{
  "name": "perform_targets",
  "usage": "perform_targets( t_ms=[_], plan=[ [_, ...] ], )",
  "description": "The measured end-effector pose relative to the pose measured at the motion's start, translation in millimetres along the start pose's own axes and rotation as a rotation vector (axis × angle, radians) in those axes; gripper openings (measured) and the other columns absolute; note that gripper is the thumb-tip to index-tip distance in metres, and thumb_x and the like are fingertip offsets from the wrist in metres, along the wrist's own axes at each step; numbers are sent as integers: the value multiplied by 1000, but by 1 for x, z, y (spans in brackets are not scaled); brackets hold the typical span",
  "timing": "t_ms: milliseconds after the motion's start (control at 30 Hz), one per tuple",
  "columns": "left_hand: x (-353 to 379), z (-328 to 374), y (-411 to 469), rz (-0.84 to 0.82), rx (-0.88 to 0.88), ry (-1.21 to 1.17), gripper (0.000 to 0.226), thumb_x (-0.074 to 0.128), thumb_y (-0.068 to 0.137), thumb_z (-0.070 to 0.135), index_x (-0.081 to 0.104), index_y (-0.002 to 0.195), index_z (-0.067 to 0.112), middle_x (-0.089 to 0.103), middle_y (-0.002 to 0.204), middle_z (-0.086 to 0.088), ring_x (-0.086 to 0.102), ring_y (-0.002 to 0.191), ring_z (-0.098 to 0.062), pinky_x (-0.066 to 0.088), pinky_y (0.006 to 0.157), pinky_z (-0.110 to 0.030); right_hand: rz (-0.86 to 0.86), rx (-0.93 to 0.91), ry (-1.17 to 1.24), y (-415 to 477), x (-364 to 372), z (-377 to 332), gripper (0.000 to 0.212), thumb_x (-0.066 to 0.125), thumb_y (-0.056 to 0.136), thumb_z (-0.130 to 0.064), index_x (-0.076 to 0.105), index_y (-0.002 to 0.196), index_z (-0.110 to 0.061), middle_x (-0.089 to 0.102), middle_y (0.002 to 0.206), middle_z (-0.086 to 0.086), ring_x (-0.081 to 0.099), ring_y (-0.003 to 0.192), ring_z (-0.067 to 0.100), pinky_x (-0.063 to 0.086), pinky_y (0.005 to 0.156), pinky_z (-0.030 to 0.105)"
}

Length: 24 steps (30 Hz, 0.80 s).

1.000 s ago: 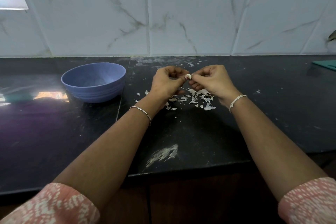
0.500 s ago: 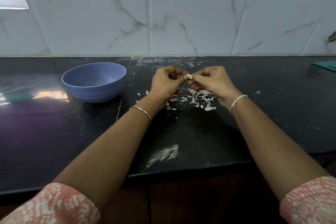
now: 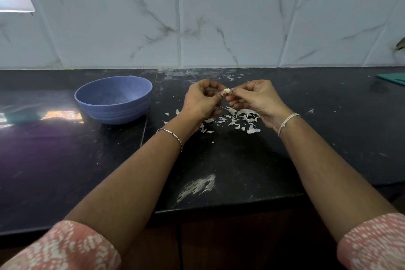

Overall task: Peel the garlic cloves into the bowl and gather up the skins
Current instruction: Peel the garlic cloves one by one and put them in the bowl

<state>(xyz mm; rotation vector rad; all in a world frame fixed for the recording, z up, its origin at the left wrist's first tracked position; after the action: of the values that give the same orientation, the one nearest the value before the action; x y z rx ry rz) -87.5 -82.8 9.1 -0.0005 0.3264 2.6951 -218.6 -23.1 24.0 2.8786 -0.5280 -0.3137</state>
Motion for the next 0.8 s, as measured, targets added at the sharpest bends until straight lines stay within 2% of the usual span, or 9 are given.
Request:
perform_targets(
  t_ms=[233,533,800],
  plan=[
    [1,0,0,-7,-6,19,12,66,92,9,65,86,20,57,77,0,55,65,-8,57,56,-26,-19,-30,-40,1,2,0,4,72,86,-7,72,84,-3,74,77,9,69,68,13,56,63,19],
    [-2,-1,2,3,8,18,14,65,92,8,64,87,21,56,85,-2,56,71,-10,55,54,-23,-71,-5,-2,2,7,2,11,65,91,-6,70,96,2,74,80,10,70,68,12,56,64,18],
    [-2,2,4,29,70,86,14,63,93,5,65,90,19,56,82,-1,56,67,-12,54,54,-24,-56,-3,-28,1,5,0,8,66,90,-6,70,89,-1,73,77,9,68,67,12,57,65,19]
  ],
)
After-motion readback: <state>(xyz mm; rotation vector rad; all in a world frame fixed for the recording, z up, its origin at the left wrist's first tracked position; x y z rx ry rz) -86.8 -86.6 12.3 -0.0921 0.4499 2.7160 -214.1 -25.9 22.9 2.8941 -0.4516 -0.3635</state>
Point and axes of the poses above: each hand's wrist, its own y-axis towards the middle knuckle, its own x-axis out of the palm, z = x × y, the point moved 10 cm from there along y, towards the middle knuckle
